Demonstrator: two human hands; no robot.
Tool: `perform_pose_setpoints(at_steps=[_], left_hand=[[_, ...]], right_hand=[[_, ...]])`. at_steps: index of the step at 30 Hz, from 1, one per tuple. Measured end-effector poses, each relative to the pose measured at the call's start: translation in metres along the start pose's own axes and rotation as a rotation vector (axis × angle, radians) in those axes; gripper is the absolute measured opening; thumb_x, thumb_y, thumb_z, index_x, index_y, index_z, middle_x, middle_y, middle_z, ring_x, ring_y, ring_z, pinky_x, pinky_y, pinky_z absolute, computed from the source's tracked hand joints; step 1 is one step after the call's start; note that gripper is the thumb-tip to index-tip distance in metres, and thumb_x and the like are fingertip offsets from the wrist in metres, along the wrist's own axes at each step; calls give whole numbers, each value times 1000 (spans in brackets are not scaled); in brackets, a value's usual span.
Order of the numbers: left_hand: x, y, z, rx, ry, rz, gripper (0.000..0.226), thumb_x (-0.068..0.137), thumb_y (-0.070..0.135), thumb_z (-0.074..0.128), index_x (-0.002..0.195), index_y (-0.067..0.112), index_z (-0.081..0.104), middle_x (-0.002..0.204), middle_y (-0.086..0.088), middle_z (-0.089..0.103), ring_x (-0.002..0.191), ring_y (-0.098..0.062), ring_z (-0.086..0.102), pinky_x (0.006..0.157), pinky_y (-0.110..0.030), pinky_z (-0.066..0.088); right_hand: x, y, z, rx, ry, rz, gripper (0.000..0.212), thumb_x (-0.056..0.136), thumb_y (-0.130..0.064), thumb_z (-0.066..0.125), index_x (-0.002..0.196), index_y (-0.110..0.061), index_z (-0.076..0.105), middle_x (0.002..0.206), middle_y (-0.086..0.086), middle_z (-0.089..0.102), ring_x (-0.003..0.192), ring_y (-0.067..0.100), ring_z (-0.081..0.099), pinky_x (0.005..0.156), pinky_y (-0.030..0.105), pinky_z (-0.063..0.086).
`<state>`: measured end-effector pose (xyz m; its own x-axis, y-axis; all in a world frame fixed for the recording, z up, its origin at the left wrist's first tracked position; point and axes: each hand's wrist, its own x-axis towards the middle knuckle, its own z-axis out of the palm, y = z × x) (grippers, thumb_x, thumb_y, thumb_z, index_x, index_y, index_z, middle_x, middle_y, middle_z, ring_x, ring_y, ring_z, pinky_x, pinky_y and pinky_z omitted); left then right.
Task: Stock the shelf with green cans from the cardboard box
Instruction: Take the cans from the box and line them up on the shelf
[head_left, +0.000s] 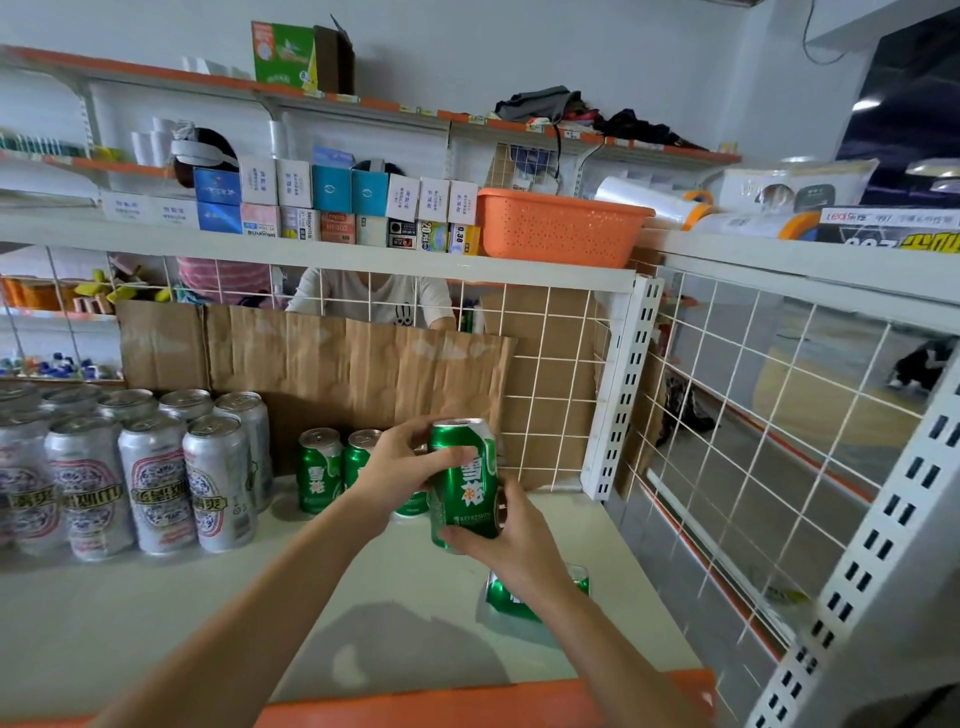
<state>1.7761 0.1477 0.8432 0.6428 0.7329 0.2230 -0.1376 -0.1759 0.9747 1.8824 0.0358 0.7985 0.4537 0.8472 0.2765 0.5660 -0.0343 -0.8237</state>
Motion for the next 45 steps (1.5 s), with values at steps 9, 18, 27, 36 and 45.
perform_pose_setpoints(at_steps=[9,18,27,36,45], left_hand=[[-2,-11,10,18,-78,-11,34,88,20,62,121,19,53,106,9,62,97,1,59,73,-6,46],[-23,-106,-8,839,-123,-236,80,79,71,42,141,21,34,148,-1,31,137,-19,25,112,-34,21],[-27,-157,4,1204,-222,-245,88,70,67,21,148,29,8,157,5,1,145,-19,-2,117,-42,0],[-28,-175,9,1271,-125,-126,96,60,70,1,147,31,17,157,5,8,145,-17,3,116,-39,-2],[-28,-177,7,1310,-109,-110,59,65,66,43,109,31,63,115,3,66,104,-19,64,94,-35,25]], right_hand=[[13,24,-13,140,109,117,63,59,-26,88,109,-18,50,102,-7,63,94,10,60,78,28,50],[46,65,-42,-19,142,217,69,62,-29,86,115,-16,45,112,-2,60,103,17,57,84,29,42],[83,114,-35,-54,-16,335,79,62,-25,85,127,-14,42,125,1,55,117,19,52,98,34,42],[122,135,-13,-90,-74,388,85,58,-17,88,128,-10,40,131,8,53,119,24,51,101,41,40],[142,143,-6,-153,-112,383,94,61,-17,87,134,-9,29,138,10,47,126,28,45,104,42,36]])
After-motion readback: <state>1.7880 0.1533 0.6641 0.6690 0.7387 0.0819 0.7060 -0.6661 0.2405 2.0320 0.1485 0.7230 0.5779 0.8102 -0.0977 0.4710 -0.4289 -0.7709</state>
